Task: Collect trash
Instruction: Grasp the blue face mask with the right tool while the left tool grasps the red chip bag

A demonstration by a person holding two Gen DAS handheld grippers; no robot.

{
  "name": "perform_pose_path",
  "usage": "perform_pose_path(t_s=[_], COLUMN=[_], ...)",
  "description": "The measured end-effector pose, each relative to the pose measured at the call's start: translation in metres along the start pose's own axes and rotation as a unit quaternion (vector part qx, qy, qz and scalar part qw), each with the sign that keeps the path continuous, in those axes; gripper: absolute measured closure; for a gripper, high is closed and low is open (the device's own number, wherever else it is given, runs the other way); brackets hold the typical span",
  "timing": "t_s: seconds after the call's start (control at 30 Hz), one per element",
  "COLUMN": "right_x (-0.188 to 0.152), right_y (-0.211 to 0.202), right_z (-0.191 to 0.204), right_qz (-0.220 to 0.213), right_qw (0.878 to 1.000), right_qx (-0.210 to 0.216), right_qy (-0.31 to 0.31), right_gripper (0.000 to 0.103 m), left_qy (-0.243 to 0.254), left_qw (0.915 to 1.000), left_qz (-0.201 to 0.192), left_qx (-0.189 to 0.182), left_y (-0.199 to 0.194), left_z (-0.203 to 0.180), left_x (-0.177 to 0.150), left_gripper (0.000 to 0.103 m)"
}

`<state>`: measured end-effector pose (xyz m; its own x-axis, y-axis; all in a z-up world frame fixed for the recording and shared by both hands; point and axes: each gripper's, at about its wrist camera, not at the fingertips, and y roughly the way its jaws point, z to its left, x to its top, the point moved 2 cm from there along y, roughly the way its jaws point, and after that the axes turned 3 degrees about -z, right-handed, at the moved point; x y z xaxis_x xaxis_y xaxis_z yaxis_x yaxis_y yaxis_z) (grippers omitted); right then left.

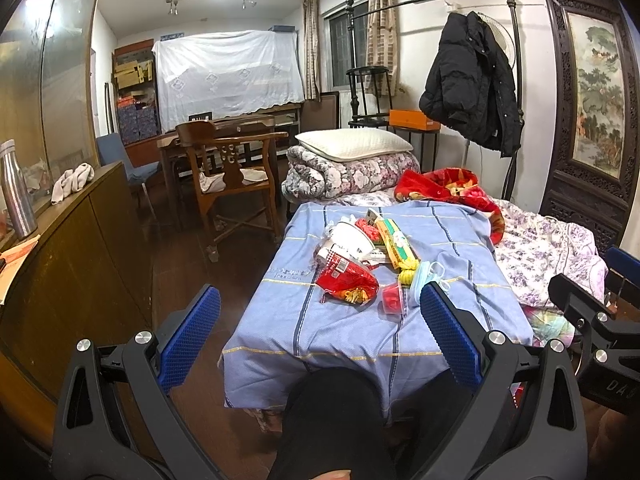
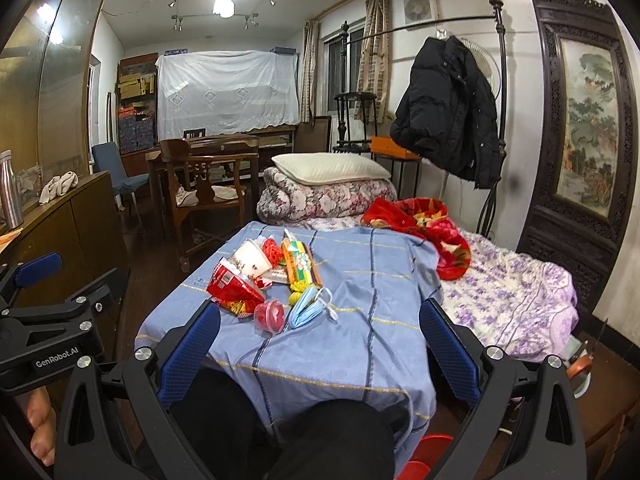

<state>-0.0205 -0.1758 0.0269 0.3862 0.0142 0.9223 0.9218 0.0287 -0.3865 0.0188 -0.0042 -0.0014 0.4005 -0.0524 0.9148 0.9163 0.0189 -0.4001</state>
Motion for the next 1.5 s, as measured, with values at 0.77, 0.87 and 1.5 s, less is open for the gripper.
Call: perform_pose_path(t_s=[0.77,0.87,1.5], right_x=[-0.022,-0.024,-0.051], right_y=[0.116,0.133,0.203], right_z=[-0.003,-0.001,0.011], right_qz=[0.088,0.098,0.146], right_qw=[0.996,0.995,0.988], right_qx=[0.006,0.009,0.048], right_qy=[0.025,0.024,0.022], right_gripper=[0.006,0.006,0.006], left_qy=[0.029,0.03,-0.02], left_qw=[0.9986,0.9981,0.9942], left_qz=[0.028,0.035,0.104], left_qx=[0.034,0.039,0.013], left_y=[0.09,0.103,0.177], left_z=[-0.002,0.002,0.037], left_x=[-0.017,-0.02,-0.056], left_gripper=[0.007,0.007,0.007])
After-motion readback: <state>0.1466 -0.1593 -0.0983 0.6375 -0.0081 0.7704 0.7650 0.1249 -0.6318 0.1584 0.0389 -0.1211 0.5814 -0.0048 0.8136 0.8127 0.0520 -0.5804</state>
